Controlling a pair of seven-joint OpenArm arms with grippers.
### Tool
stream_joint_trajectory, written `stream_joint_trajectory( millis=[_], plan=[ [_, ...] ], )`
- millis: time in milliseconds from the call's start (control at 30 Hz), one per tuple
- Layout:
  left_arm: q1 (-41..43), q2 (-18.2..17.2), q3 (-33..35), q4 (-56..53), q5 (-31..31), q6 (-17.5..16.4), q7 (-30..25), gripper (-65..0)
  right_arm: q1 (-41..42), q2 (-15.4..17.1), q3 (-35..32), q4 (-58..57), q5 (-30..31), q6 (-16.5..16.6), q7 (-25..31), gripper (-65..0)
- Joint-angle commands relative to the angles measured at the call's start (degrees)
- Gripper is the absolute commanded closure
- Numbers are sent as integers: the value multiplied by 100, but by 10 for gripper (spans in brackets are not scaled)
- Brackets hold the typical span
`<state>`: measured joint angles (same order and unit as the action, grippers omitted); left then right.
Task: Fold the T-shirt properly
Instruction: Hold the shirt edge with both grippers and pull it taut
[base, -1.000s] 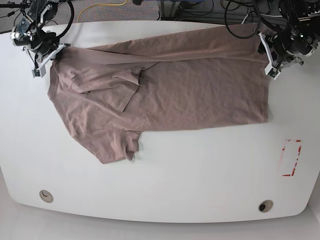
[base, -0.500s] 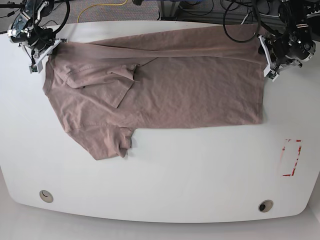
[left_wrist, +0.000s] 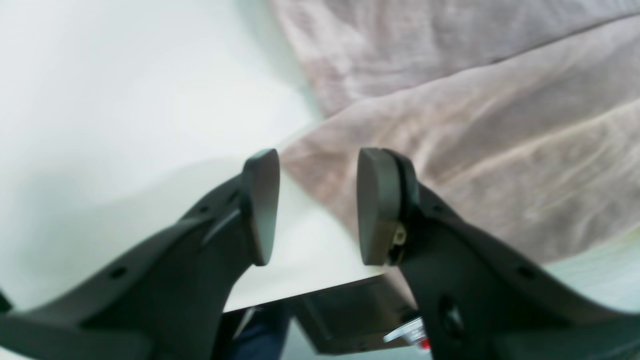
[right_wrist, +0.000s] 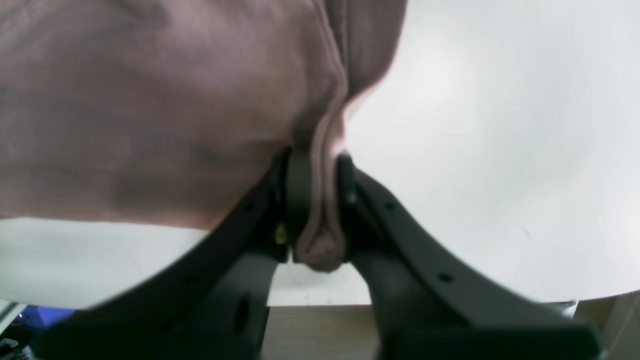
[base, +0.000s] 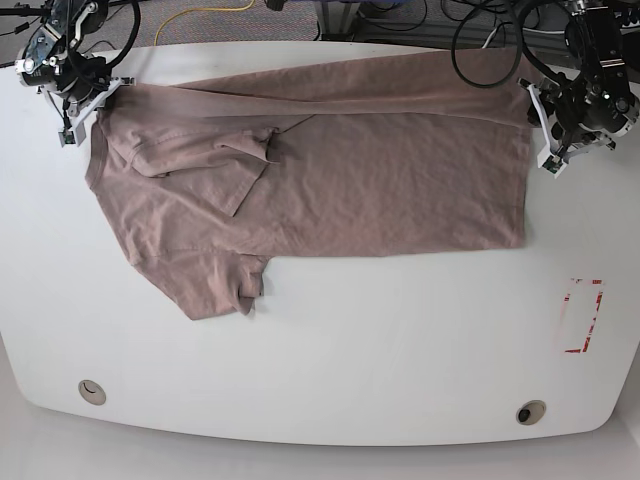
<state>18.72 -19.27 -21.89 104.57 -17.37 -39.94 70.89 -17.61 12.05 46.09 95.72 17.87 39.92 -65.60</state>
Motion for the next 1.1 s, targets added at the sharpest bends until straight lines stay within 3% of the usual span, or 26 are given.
stream_joint_trajectory(
  millis=[0,133,400,600,1067],
  plan=[
    [-136,-161,57,-97,9,-6,-26,-240,-116,65,20,94,-51,8,-46,-71],
    [-250,-328,66,-264,-26,-6,-26,-240,-178,21,20,340,-51,8,-55,-71],
    [-312,-337,48,-185,-35,-6,-17,-240,-363,-155,11,955,-77,8,-64,-71],
    [-356,-337,57,-167,-26,-6,-17,-240,-371,-155,20,999,-86,8,-345,-71],
    [-435,-346,57,-79,-35,-6,-17,-242,-521,-155,20,955,-94,8,-336,-71]
  ],
)
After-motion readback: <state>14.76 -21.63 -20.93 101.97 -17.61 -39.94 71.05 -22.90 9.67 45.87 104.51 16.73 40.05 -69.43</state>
